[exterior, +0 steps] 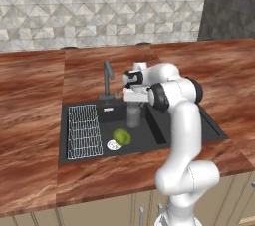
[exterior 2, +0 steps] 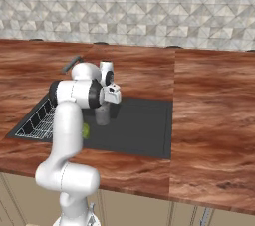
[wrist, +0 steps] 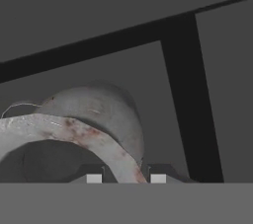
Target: Pick the jug and cup and place them in the sink. Then turn on the water.
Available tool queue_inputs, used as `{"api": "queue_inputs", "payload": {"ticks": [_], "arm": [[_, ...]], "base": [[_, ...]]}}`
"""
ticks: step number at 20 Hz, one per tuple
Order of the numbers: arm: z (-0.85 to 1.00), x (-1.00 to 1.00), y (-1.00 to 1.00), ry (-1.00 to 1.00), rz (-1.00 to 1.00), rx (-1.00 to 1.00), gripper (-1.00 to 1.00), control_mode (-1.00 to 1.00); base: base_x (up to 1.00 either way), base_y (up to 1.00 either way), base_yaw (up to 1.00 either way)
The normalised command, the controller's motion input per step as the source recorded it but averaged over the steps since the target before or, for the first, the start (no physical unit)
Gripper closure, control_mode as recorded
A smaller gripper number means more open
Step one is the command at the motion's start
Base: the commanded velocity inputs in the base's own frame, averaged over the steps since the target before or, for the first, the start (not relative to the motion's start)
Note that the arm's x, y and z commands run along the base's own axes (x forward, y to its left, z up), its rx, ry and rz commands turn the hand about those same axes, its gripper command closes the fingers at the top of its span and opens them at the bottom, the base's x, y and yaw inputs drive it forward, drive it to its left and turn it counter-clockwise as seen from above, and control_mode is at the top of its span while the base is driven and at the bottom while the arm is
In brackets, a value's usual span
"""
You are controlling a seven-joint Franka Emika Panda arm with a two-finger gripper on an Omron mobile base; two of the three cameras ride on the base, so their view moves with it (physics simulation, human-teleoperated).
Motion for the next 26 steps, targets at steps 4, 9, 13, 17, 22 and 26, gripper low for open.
{"api": "queue_inputs", "payload": {"ticks": [4,9,13,17,22,26], "arm": [[-0.3,0.19,0.07,0.0,0.0,0.0,1.0,-1.0],[-0.24,0.21,0.08,0.0,0.0,0.0,1.0,-1.0],[-0.22,0.22,0.02,0.0,0.0,0.0,1.0,-1.0],[-0.17,0.1,0.0,0.0,0.0,0.0,1.0,-1.0],[-0.03,0.0,0.0,0.0,0.0,0.0,1.0,-1.0],[0.0,0.0,0.0,0.01,0.0,0.0,-1.0,-1.0]], "base": [[0.0,0.0,0.0],[0.0,0.0,0.0],[0.0,0.0,0.0],[0.0,0.0,0.0],[0.0,0.0,0.0],[0.0,0.0,0.0]]}}
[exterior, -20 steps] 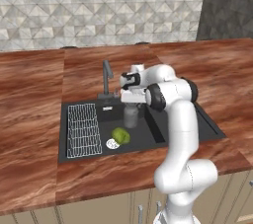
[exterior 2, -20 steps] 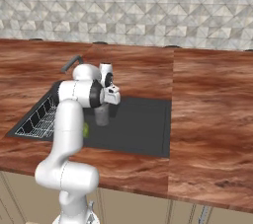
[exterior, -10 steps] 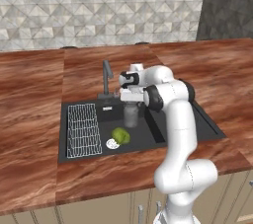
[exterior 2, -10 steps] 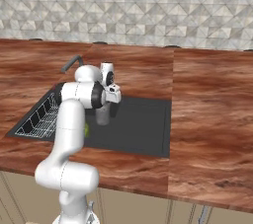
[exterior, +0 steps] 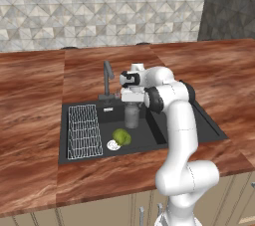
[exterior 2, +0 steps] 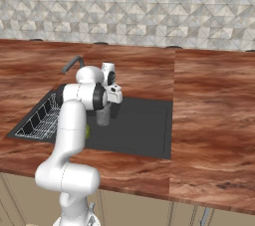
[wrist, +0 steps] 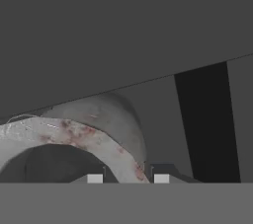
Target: Pick the jug and cup and place them in the sink. Then turn on the water.
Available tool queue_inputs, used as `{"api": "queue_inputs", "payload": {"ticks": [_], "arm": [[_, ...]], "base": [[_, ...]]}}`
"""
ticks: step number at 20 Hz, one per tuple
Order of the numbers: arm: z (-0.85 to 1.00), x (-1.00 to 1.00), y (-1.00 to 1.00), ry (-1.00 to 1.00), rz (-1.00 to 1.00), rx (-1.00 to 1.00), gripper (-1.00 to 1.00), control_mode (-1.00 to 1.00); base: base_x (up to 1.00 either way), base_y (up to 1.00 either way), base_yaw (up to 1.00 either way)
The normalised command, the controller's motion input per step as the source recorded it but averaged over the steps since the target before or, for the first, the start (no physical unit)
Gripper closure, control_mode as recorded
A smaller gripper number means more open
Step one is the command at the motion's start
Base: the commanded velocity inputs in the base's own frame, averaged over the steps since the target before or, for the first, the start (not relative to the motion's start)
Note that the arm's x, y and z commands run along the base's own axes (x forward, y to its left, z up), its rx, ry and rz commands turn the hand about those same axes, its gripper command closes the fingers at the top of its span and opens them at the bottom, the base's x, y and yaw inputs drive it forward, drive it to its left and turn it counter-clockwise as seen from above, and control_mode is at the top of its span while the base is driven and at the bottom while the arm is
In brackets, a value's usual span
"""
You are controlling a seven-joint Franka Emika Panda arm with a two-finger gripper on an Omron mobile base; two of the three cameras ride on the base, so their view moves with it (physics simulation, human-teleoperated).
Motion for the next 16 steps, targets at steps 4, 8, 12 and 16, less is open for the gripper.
{"api": "queue_inputs", "payload": {"ticks": [4,8,12,16], "arm": [[0.0,0.0,0.0,0.0,0.0,0.0,-1.0,-1.0],[0.01,0.0,0.0,0.0,0.0,0.0,-1.0,-1.0],[0.26,0.0,0.0,0.0,0.0,0.0,-1.0,-1.0],[0.36,0.0,-0.02,0.0,0.0,0.0,-1.0,-1.0]], "base": [[0.0,0.0,0.0],[0.0,0.0,0.0],[0.0,0.0,0.0],[0.0,0.0,0.0]]}}
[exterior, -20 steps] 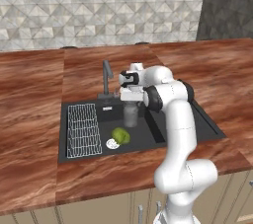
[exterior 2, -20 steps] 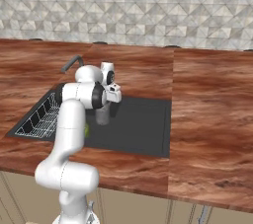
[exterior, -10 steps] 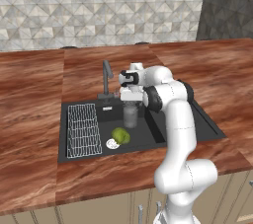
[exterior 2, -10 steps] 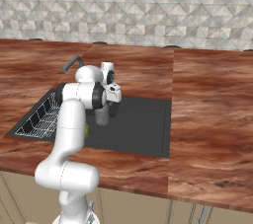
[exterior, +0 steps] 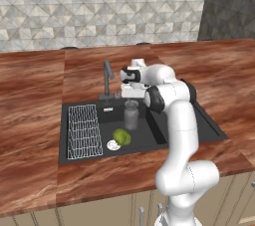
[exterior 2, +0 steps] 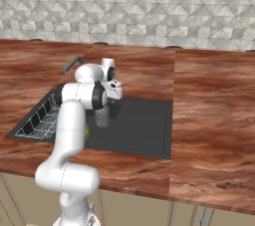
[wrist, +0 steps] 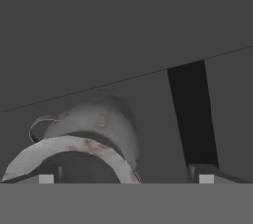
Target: Pick the jug and cup and place them in the sink. Then turn on the water.
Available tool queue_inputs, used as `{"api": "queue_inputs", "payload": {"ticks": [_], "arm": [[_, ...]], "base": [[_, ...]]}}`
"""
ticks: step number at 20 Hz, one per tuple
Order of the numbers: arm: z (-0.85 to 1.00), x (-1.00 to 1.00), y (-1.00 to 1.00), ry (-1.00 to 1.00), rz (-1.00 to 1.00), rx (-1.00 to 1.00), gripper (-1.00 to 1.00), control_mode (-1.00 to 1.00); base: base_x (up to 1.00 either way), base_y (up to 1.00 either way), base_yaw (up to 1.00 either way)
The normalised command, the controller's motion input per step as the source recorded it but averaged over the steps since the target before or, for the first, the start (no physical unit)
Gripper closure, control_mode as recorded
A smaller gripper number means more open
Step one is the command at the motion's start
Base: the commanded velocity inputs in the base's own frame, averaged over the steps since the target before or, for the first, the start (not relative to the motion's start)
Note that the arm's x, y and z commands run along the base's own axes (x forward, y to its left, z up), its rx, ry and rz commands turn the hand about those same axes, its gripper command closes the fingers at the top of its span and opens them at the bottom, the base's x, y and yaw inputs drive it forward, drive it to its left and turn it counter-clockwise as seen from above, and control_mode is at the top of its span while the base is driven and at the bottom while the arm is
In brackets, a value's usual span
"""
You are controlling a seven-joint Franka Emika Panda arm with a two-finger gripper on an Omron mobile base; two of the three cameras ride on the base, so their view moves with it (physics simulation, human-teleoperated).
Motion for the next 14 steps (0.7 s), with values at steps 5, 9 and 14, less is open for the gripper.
{"api": "queue_inputs", "payload": {"ticks": [5,9,14], "arm": [[0.32,0.0,-0.09,0.0,0.0,0.0,-1.0,-1.0],[0.32,-0.13,-0.29,0.0,0.0,0.0,-1.0,-1.0],[0.3,-0.26,-0.09,0.0,0.0,0.0,-1.0,-1.0]], "base": [[0.0,0.0,0.0],[0.0,0.0,0.0],[0.0,0.0,0.0]]}}
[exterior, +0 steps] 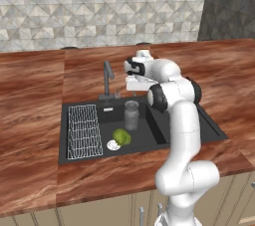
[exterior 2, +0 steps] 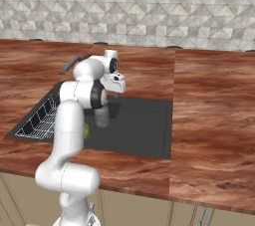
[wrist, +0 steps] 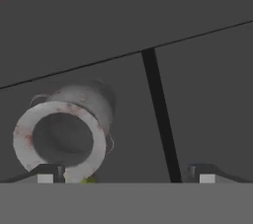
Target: Pick the jug and cup and place them in the sink. Then turn on the water.
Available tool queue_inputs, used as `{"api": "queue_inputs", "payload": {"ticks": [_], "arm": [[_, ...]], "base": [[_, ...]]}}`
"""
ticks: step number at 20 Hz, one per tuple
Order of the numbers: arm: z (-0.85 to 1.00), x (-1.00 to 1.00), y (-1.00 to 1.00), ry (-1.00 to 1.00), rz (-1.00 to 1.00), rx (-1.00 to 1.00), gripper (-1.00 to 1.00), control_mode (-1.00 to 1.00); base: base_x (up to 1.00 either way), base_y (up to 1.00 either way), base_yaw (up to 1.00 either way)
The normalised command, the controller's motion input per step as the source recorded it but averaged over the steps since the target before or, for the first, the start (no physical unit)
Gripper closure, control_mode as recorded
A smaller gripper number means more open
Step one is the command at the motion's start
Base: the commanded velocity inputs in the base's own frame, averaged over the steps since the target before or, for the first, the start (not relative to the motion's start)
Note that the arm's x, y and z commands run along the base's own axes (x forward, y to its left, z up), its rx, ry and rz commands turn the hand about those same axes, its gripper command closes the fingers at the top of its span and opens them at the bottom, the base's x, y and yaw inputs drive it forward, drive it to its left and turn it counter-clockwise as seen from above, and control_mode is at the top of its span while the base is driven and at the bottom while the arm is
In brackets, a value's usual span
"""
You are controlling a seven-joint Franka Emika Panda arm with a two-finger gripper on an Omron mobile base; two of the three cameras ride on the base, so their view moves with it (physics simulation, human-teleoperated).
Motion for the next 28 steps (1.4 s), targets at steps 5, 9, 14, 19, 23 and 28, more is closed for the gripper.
{"api": "queue_inputs", "payload": {"ticks": [5,9,14,19,23,28], "arm": [[0.44,-0.42,0.0,0.0,0.0,0.0,-1.0,-1.0],[0.41,-0.63,-0.01,-0.02,0.0,0.0,-1.0,-1.0],[0.17,-0.66,-0.01,-0.13,0.0,0.0,-1.0,-1.0],[0.26,-0.49,-0.01,-0.11,0.01,0.0,-1.0,-1.0],[0.23,-0.49,-0.05,-0.13,0.0,0.0,-1.0,-1.0],[0.13,-0.58,-0.32,-0.08,0.1,0.0,-1.0,-1.0]], "base": [[0.0,0.0,0.0],[0.0,0.0,0.0],[0.0,0.0,0.0],[0.0,0.0,0.0],[0.0,0.0,0.0],[0.0,0.0,0.0]]}}
